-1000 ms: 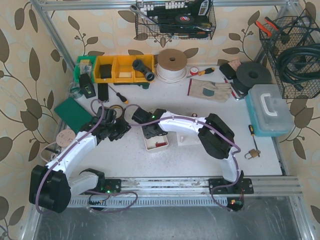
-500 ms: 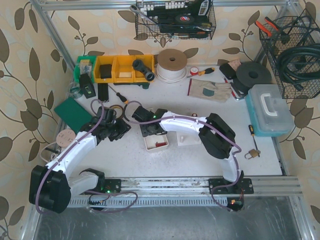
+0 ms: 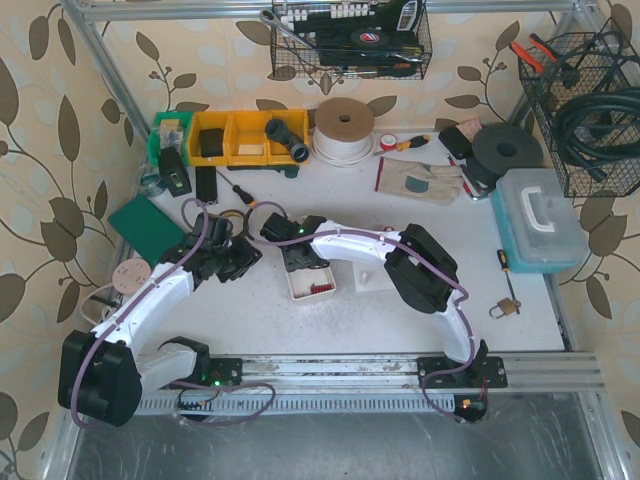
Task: Install the large spring
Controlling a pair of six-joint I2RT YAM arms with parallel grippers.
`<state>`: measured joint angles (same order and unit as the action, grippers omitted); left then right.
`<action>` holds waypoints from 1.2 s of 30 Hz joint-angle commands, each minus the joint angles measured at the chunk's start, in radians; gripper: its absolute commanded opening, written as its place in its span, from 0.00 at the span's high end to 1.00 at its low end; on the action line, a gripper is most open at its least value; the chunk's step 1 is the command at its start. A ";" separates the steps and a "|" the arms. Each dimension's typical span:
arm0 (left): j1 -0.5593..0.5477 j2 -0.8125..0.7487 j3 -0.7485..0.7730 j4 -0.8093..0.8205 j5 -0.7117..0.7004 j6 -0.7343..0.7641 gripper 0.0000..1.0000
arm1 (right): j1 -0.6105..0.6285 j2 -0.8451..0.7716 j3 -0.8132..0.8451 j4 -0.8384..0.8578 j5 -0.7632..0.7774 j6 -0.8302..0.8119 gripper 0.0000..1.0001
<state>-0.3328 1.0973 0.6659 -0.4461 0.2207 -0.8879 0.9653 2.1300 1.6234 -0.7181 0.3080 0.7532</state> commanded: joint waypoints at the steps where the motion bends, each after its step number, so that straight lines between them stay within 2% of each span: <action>1: 0.011 -0.024 -0.009 0.001 0.025 0.012 0.55 | 0.009 0.004 0.008 -0.062 0.058 -0.001 0.41; 8: 0.011 -0.023 -0.001 -0.003 0.033 0.012 0.55 | 0.019 -0.015 0.010 -0.093 0.081 0.017 0.37; 9: 0.011 -0.025 -0.002 -0.005 0.031 0.013 0.55 | 0.023 -0.017 0.014 -0.097 0.087 0.024 0.22; 10: 0.011 -0.028 -0.001 -0.007 0.031 0.013 0.55 | 0.031 -0.019 0.017 -0.104 0.089 0.028 0.14; 11: 0.011 -0.029 -0.001 -0.008 0.032 0.015 0.55 | 0.036 -0.020 0.019 -0.107 0.084 0.032 0.12; 18: 0.011 -0.033 -0.002 -0.009 0.035 0.013 0.55 | 0.057 -0.039 -0.009 -0.114 0.041 0.091 0.12; 27: 0.011 -0.042 0.003 -0.018 0.034 0.019 0.55 | 0.046 0.018 -0.015 -0.088 -0.031 0.145 0.14; 36: 0.011 -0.045 -0.012 -0.002 0.036 0.012 0.55 | 0.018 0.087 0.037 -0.072 0.008 0.145 0.15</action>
<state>-0.3328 1.0645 0.6655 -0.4538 0.2401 -0.8871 0.9977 2.1136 1.6524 -0.8047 0.3256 0.8814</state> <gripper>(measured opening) 0.447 0.849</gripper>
